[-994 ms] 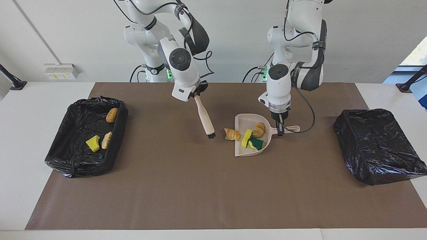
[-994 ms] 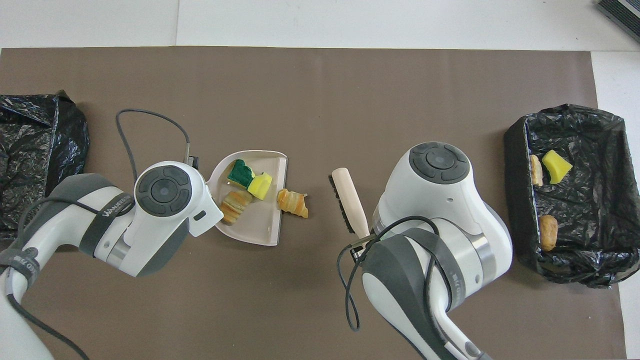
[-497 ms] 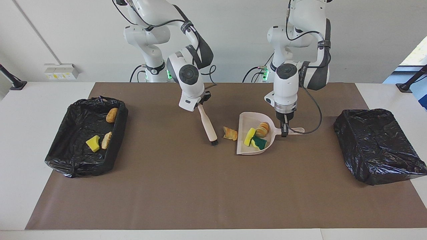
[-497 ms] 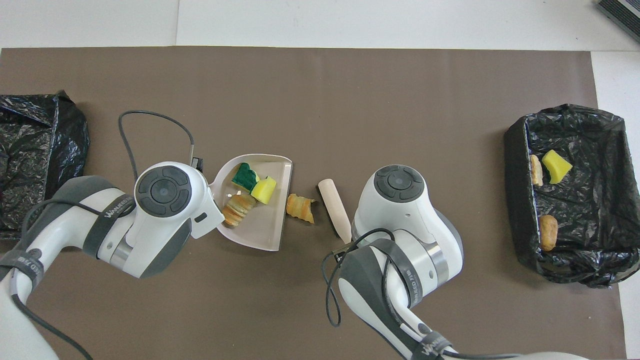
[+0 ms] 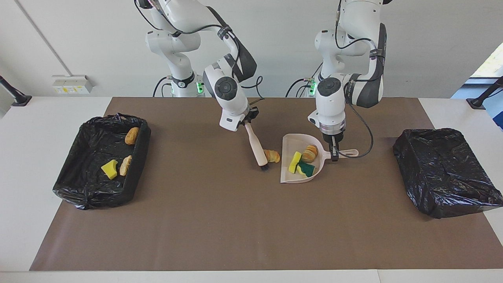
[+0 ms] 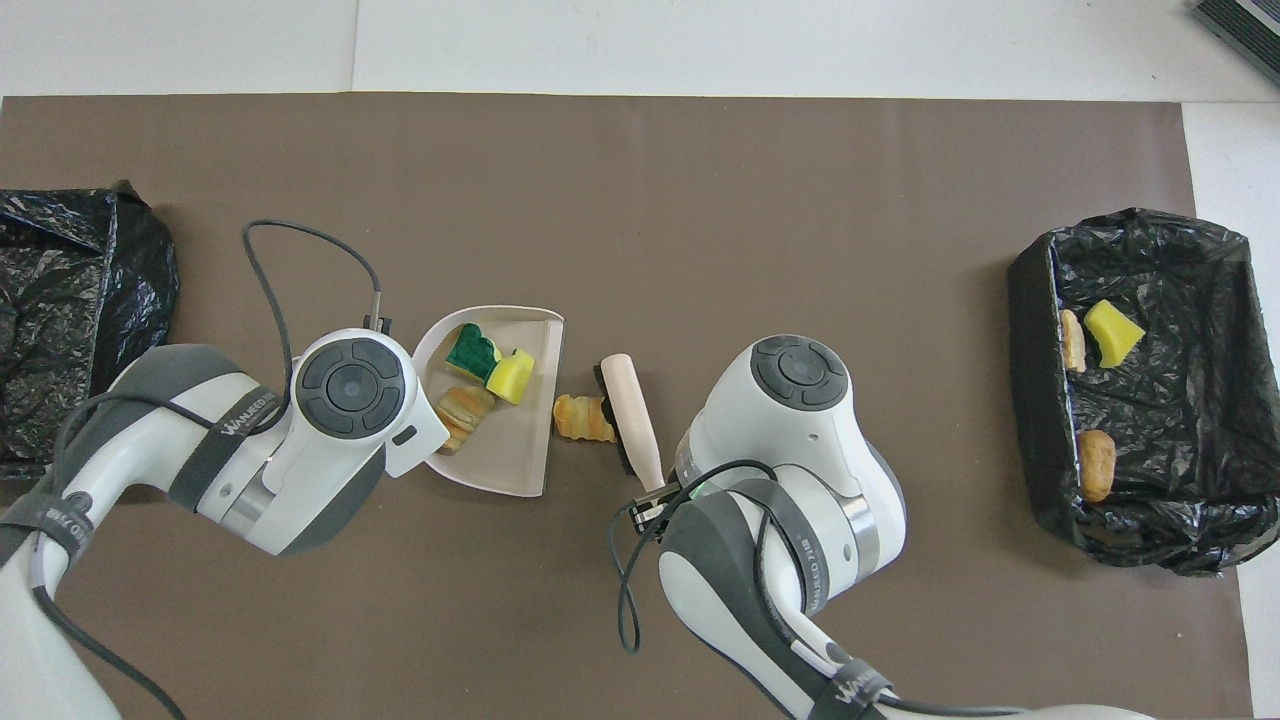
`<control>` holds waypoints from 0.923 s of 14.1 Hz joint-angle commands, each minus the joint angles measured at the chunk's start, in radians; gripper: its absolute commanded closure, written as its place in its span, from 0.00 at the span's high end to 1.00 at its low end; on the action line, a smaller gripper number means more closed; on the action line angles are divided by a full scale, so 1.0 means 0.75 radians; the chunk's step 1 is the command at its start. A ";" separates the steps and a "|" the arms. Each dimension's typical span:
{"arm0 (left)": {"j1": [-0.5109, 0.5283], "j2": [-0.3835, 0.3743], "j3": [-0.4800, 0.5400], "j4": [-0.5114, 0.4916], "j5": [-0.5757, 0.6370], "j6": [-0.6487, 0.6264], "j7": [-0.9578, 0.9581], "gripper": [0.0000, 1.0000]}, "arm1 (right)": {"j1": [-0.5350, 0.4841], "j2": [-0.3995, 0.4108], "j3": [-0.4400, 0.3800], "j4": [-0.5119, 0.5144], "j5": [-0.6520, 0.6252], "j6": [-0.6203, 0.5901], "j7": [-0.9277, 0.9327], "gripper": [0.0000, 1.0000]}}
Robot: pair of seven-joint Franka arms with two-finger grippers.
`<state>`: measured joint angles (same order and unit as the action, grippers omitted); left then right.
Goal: Sweep and dump trash in bin
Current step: 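Sweep the last bread piece into the dustpan with the brush, then carry the loaded dustpan to the bin nearest the left gripper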
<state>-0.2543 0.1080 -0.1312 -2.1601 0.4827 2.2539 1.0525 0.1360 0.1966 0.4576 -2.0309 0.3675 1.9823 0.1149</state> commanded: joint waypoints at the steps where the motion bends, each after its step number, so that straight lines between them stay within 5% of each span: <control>1: -0.009 -0.044 0.001 -0.047 0.046 -0.031 -0.068 0.00 | 0.031 0.000 0.008 0.000 0.164 0.042 -0.014 0.00; 5: -0.013 -0.074 -0.007 -0.112 0.042 0.001 -0.096 0.00 | 0.076 -0.002 0.008 0.000 0.354 0.132 -0.008 0.00; 13: -0.029 -0.048 0.003 -0.120 -0.058 0.107 0.044 0.00 | 0.076 -0.055 -0.005 0.026 0.439 0.073 0.085 0.00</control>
<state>-0.2631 0.0819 -0.1467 -2.2154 0.4798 2.2897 1.0193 0.1989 0.1942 0.4576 -2.0163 0.6870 2.0658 0.1276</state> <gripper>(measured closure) 0.683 0.740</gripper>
